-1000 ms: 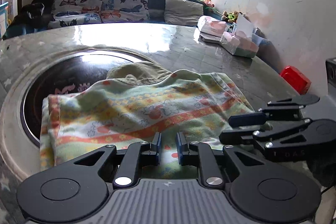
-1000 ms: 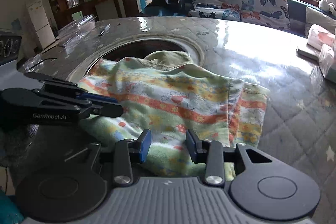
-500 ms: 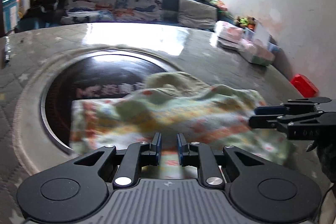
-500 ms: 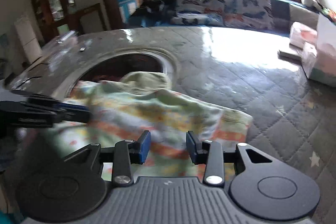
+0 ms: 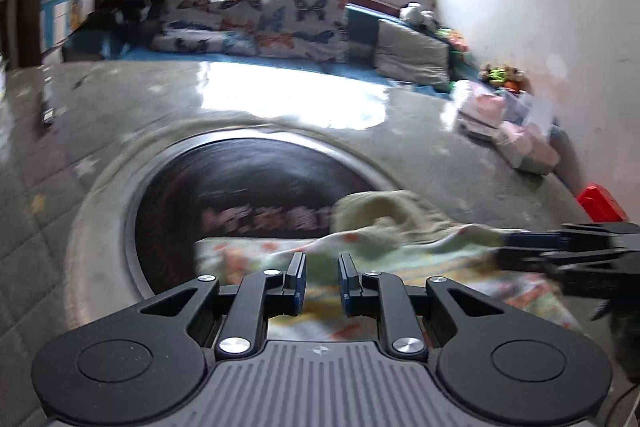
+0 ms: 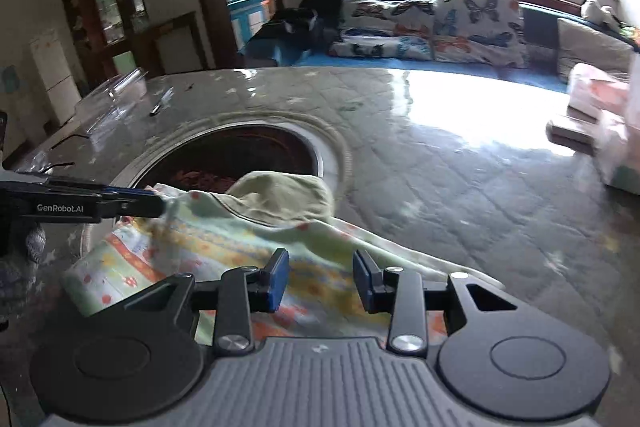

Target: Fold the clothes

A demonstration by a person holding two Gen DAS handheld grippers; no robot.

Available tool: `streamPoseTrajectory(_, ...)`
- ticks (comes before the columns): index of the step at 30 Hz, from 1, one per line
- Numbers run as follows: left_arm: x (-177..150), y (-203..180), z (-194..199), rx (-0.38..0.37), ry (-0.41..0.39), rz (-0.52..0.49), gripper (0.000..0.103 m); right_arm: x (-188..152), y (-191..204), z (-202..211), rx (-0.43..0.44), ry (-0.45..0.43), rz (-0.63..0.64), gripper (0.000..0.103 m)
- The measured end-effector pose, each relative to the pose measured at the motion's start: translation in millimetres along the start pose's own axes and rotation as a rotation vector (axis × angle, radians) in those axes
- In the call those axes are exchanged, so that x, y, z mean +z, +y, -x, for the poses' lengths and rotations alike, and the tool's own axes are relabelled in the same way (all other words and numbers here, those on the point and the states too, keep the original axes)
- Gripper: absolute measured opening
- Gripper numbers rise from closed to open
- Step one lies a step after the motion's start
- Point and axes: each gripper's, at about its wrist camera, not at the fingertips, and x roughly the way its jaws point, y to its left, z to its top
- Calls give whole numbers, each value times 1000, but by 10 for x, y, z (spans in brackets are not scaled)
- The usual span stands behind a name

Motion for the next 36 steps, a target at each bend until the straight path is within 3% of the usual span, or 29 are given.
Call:
streamPoseTrajectory(5, 70, -142, -235, -21, 32, -42, 18, 13, -33, -221, -14, 32, -29, 34)
streamPoseTrajectory(10, 105, -16, -416, -5, 62, 1, 21, 15, -35, -142, -24, 28, -28, 34)
streamPoseTrajectory(19, -15, -22, 30, 5, 24, -41, 20, -69, 335, 131, 58, 21, 98, 42)
streamPoseTrajectory(22, -158, -65, 263, 17, 10, -88, 27, -117, 501, 176, 89, 23, 143, 48)
streamPoseTrajectory(27, -421, -115, 520, 42, -6, -134, 32, -258, 821, 211, 124, 24, 239, 48)
streamPoseTrajectory(31, -616, -136, 534, 77, 0, -174, 34, -438, 1038, 90, 106, 59, 333, 48)
streamPoseTrajectory(36, -664, -116, 563, 103, -5, -173, 37, -475, 1095, 210, 81, 28, 372, 48)
